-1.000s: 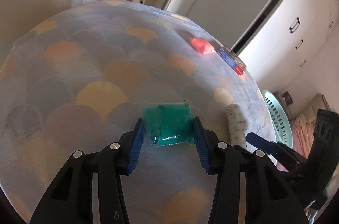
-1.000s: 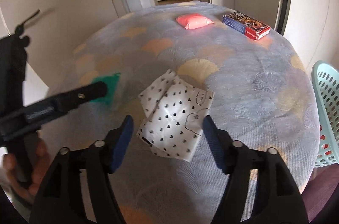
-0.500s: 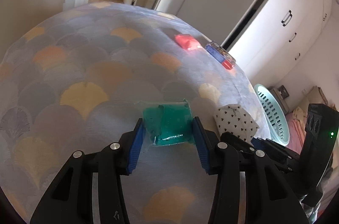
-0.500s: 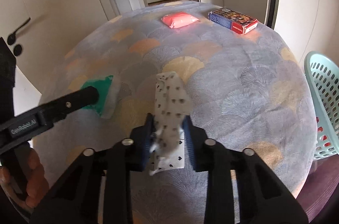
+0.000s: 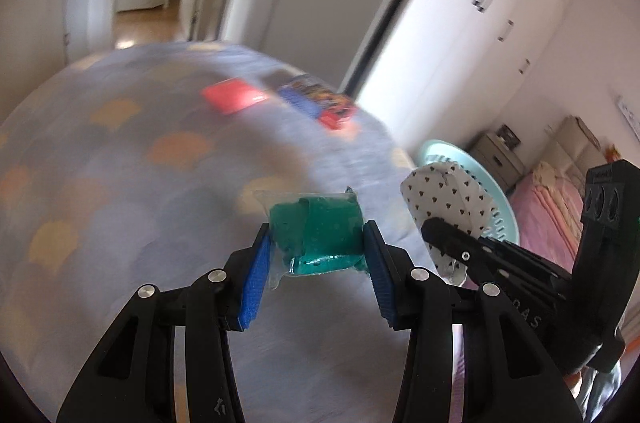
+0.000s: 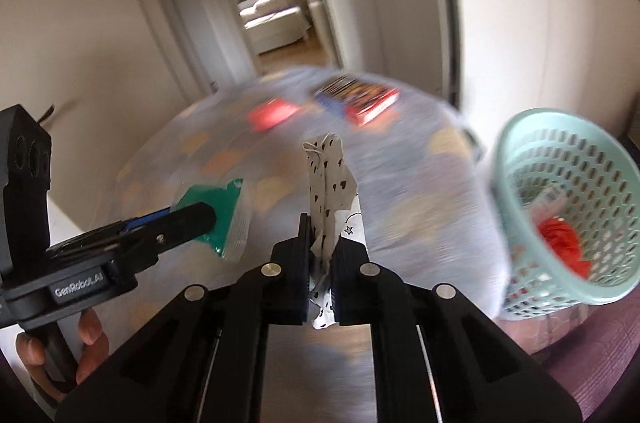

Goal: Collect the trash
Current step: 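Carry packet and napkin to the basket and open both tools, then move both tools back toward the pink packet and snack box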

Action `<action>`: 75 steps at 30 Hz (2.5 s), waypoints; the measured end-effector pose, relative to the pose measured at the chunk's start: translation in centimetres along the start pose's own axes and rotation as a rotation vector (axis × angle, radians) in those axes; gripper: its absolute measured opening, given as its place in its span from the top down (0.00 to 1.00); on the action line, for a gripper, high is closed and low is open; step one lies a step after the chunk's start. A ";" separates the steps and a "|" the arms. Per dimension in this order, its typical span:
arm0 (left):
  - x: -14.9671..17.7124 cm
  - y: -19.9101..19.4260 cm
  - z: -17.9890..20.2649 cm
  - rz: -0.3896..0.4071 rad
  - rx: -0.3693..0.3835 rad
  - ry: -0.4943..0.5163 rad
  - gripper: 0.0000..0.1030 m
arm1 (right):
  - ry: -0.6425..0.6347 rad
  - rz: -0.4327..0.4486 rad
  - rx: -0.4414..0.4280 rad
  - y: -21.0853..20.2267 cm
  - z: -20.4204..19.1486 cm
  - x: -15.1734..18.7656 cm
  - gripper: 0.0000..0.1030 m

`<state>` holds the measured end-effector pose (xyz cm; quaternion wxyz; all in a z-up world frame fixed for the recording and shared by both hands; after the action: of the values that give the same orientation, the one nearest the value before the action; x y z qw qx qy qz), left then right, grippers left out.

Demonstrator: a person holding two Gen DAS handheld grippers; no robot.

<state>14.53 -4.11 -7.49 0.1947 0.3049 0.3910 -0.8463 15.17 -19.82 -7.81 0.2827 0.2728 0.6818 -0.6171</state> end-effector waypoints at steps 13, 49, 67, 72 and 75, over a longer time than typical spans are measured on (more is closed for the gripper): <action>-3.7 10.9 10.1 -0.115 0.138 0.151 0.58 | 0.219 0.050 0.182 -1.5 15.1 -3.5 0.94; -5.2 16.5 9.2 -0.123 0.145 0.127 0.29 | 0.375 -0.081 0.216 4.0 22.6 -2.9 0.50; -7.5 8.3 -2.9 0.029 -0.100 0.037 0.29 | 0.152 -0.016 0.107 7.5 7.3 -5.4 0.47; -8.8 8.8 -5.9 0.006 -0.156 0.005 0.26 | 0.118 -0.016 0.076 10.1 4.5 -5.7 0.47; -9.8 9.5 -6.9 -0.013 -0.224 0.032 0.26 | 0.100 -0.033 0.070 11.1 3.8 -5.6 0.47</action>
<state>29.67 -3.71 -9.62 0.2155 0.2921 0.4881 -0.7937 27.26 -22.78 -11.66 0.2283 0.3019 0.6774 -0.6307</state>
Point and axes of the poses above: each gripper's, at about its wrist camera, not at the fingertips, and y roughly the way its jaws point, z to its right, x to its underside, the point moved 5 cm from there along y, roughly the way its jaws point, and after that the axes turned 15 degrees about x, right-handed, at the moved point
